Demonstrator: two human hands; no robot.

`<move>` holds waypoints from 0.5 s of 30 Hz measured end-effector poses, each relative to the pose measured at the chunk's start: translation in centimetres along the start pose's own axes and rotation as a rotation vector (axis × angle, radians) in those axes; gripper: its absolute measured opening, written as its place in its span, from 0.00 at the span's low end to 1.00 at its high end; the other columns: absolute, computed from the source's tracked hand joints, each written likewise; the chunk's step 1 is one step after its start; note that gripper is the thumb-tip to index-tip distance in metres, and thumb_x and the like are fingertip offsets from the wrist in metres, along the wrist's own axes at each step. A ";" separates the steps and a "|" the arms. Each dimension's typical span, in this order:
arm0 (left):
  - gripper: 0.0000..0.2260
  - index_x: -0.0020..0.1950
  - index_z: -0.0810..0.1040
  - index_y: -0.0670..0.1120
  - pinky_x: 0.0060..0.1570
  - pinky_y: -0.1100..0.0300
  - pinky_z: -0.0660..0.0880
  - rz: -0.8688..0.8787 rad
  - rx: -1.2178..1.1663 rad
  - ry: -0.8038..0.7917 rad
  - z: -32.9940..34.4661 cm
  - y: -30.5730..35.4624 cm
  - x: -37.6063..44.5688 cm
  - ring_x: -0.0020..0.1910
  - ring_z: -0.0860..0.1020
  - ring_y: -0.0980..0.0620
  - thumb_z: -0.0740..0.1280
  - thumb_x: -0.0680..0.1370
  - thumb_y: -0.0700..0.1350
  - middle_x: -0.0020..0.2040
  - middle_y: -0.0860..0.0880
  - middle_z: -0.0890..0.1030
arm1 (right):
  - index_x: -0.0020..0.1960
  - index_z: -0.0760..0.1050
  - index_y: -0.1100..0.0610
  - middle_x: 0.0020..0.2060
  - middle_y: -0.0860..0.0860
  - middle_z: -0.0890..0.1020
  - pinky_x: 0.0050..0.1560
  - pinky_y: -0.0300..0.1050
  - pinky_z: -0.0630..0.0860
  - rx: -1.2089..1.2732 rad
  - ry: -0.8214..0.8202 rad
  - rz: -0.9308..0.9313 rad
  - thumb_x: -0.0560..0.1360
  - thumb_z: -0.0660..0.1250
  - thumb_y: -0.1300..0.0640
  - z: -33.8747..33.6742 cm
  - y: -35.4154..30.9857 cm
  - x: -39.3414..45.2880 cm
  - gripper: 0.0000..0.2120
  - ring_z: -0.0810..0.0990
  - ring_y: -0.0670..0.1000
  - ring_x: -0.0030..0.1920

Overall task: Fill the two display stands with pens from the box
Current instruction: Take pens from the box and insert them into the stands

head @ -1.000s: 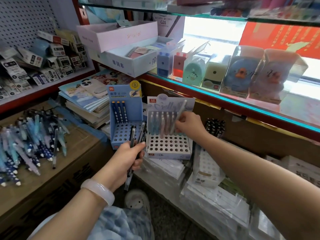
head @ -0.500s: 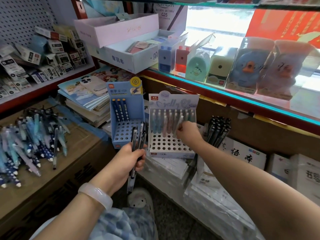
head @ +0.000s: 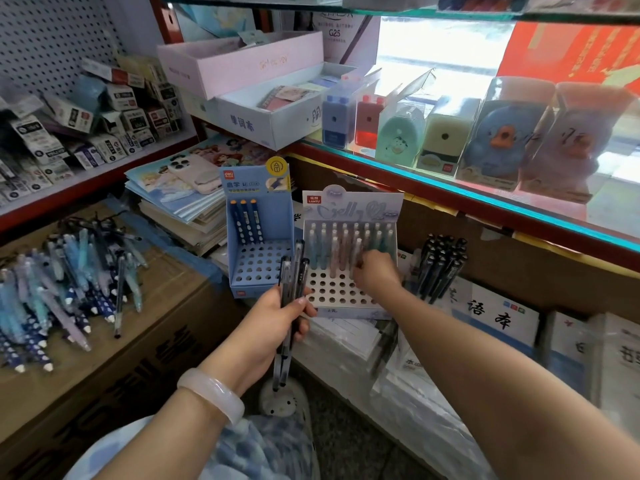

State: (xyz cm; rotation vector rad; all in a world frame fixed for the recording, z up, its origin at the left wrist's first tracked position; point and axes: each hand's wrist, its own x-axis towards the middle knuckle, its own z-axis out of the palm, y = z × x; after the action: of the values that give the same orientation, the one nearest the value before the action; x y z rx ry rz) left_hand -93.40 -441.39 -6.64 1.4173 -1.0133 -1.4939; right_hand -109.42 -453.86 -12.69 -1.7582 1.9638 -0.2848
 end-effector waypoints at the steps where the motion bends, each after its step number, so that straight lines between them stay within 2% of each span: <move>1: 0.08 0.52 0.72 0.44 0.25 0.67 0.69 0.001 -0.009 0.003 -0.1 0.1 -0.1 0.30 0.70 0.54 0.55 0.81 0.36 0.38 0.46 0.74 | 0.48 0.76 0.63 0.40 0.57 0.77 0.40 0.46 0.75 0.010 -0.005 0.001 0.78 0.61 0.61 0.0 0.0 0.2 0.07 0.78 0.57 0.42; 5: 0.08 0.54 0.73 0.44 0.26 0.66 0.71 0.003 -0.027 -0.001 0.1 0.3 -0.5 0.30 0.72 0.54 0.55 0.81 0.37 0.38 0.47 0.75 | 0.50 0.77 0.63 0.45 0.58 0.81 0.43 0.48 0.77 0.010 -0.017 0.015 0.78 0.61 0.61 0.0 -0.1 0.4 0.08 0.80 0.58 0.45; 9: 0.09 0.54 0.73 0.44 0.28 0.66 0.71 0.018 -0.021 -0.012 0.3 0.3 -0.7 0.30 0.73 0.55 0.55 0.81 0.37 0.38 0.47 0.76 | 0.50 0.78 0.63 0.44 0.58 0.81 0.43 0.47 0.76 -0.001 0.010 0.029 0.79 0.61 0.60 0.4 -0.1 0.3 0.09 0.80 0.58 0.46; 13: 0.09 0.55 0.73 0.44 0.31 0.64 0.74 0.033 -0.037 -0.006 0.0 0.5 -1.0 0.31 0.75 0.55 0.55 0.81 0.38 0.39 0.47 0.77 | 0.49 0.79 0.64 0.43 0.57 0.83 0.48 0.51 0.81 0.132 -0.036 0.036 0.77 0.64 0.59 -0.3 0.3 0.1 0.09 0.82 0.56 0.44; 15: 0.09 0.55 0.73 0.45 0.30 0.64 0.75 0.050 -0.055 0.005 -0.2 0.6 -1.1 0.29 0.77 0.55 0.56 0.81 0.38 0.39 0.47 0.78 | 0.50 0.80 0.62 0.41 0.55 0.84 0.48 0.52 0.81 0.218 -0.026 -0.010 0.77 0.65 0.58 -1.8 0.2 -0.9 0.09 0.83 0.53 0.42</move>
State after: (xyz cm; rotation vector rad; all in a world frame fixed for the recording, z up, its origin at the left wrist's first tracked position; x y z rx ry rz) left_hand -93.13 -440.60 -5.70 1.3477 -0.9904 -1.4704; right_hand -110.44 -453.22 -11.07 -1.6240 1.8306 -0.4594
